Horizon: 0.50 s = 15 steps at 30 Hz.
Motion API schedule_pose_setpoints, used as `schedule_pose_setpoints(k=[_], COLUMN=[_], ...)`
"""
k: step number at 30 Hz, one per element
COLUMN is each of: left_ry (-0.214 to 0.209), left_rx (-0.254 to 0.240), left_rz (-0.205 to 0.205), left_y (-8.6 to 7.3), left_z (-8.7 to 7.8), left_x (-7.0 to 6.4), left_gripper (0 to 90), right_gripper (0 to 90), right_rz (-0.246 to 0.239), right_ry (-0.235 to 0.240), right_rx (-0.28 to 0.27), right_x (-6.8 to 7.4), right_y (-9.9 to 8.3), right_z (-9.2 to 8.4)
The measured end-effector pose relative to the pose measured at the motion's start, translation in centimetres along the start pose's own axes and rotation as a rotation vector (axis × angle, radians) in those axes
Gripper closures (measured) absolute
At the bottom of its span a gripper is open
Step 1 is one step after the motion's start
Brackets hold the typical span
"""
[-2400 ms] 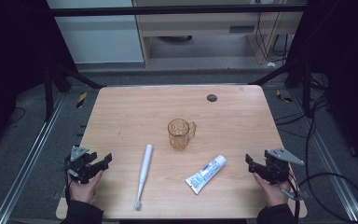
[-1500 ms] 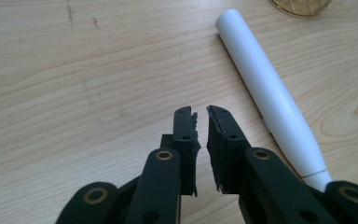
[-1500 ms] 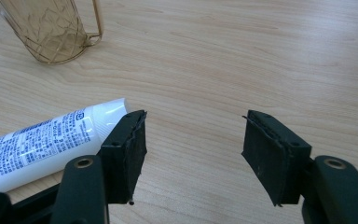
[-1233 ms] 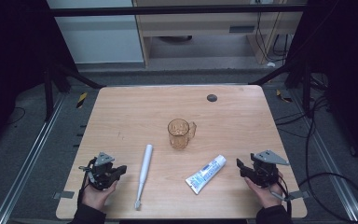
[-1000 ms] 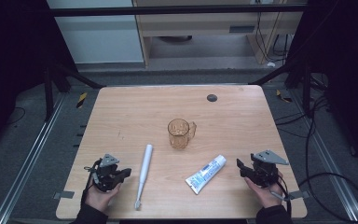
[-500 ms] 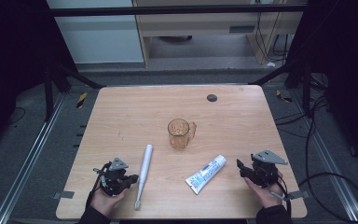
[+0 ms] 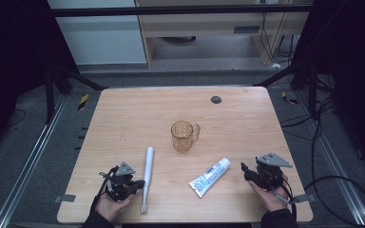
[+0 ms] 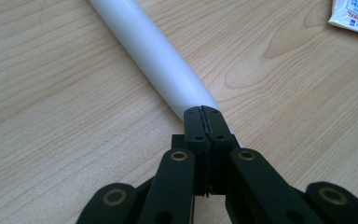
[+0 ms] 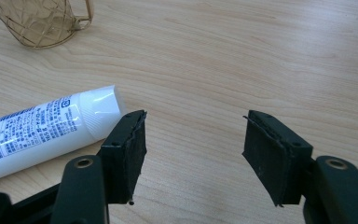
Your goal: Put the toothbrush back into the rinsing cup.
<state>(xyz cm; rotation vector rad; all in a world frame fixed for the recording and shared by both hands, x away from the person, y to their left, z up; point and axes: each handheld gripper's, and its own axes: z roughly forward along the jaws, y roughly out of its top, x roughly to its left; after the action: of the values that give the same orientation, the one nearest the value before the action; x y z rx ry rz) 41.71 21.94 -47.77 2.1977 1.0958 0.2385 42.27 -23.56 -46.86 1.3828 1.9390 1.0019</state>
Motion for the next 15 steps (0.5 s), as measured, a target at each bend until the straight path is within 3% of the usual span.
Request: schedule_pose_setpoints(k=[15], left_ry=[-0.016], left_rx=[0.013], left_rz=[0.043], left_y=[0.2], left_z=[0.8], left_x=[-1.2], left_gripper=[89.5], right_gripper=[38.1], right_rz=[-0.005], right_ry=[0.009], right_rx=[0.006], right_x=[0.0], right_y=[-0.1], right_z=[0.3])
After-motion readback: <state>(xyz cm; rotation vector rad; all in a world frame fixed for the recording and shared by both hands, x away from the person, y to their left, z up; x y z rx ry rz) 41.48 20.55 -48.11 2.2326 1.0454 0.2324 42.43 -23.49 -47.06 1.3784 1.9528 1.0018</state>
